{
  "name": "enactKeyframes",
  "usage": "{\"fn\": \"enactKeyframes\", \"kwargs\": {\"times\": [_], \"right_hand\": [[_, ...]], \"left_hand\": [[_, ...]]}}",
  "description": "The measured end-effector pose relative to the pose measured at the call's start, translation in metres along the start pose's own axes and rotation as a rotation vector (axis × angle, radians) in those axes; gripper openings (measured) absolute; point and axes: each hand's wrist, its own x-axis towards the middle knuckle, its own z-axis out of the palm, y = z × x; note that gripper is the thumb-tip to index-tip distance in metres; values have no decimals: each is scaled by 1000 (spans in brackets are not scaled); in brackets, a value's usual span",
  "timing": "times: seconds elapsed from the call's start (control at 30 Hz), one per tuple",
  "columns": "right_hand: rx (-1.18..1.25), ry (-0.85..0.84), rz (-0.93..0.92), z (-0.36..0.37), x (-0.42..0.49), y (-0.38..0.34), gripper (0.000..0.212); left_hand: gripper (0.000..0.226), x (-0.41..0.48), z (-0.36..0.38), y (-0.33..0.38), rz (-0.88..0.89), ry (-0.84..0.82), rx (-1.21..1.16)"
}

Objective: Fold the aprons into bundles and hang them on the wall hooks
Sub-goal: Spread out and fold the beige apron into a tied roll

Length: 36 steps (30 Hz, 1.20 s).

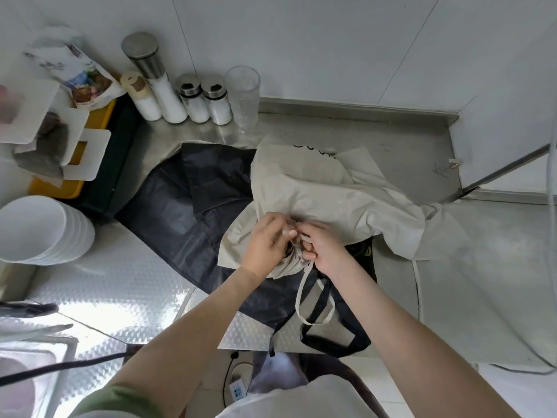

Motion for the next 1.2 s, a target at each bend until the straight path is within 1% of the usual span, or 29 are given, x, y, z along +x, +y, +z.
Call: {"fn": "enactKeyframes", "kwargs": {"times": [0.07, 0.13, 0.2, 0.3, 0.4, 0.47, 0.5, 0.53, 0.57, 0.63, 0.7, 0.73, 0.83, 0.9, 0.97, 1.07, 1.13, 1.17, 1.2], "right_hand": [[-5, 80, -21, -4, 3, 2, 20], [-84, 186, -36, -14, 7, 4, 16], [-207, 212, -53, -21, 8, 5, 15], [-321, 122, -87, -23, 8, 7, 16], [-423, 63, -148, -26, 3, 4, 18], [-480, 16, -169, -27, 1, 1, 13], [-507, -23, -159, -28, 0, -1, 14], [-541, -73, -140, -28, -2, -3, 21], [-578, -130, -118, -29, -2, -3, 29], [-643, -222, -104, -30, -6, -2, 42], [-630, -239, -127, -30, -8, 2, 45], [-610, -238, -141, -30, -9, 2, 43], [-550, -245, -157, -26, -13, 2, 35], [-511, -247, -164, -19, -14, 1, 33], [-509, -275, -192, -11, -18, -2, 32], [-566, -303, -267, 2, -27, -10, 26], [-557, -283, -320, 9, -30, -17, 20], [-576, -267, -351, 12, -32, -21, 16], [-601, -257, -387, 16, -35, -27, 13]], "left_hand": [[18, -2, -4, 1, -107, 53, -66], [4, -4, -12, -1, -185, 58, -89], [12, -9, -18, -4, -222, 25, -73], [26, -10, -23, -10, -301, 18, -28], [21, -2, -24, -12, -346, 12, 100], [22, -1, -23, -5, -387, 11, 93], [26, -3, -22, 0, -401, 3, 89], [33, -7, -22, 4, -378, -2, 119], [41, -13, -22, 6, -305, -11, 173], [59, -25, -21, 6, -66, -58, 283], [67, -34, -20, 1, 122, -139, 373], [69, -37, -19, -1, 156, -175, 394], [70, -40, -20, -3, 192, -228, 451], [68, -40, -20, -4, 203, -202, 531], [59, -37, -22, 1, 163, -151, 562], [38, -30, -30, 14, 142, -122, 503], [22, -19, -40, 25, 131, -111, 429], [19, -15, -46, 33, 129, -103, 410], [25, -11, -54, 41, 133, -90, 402]]}}
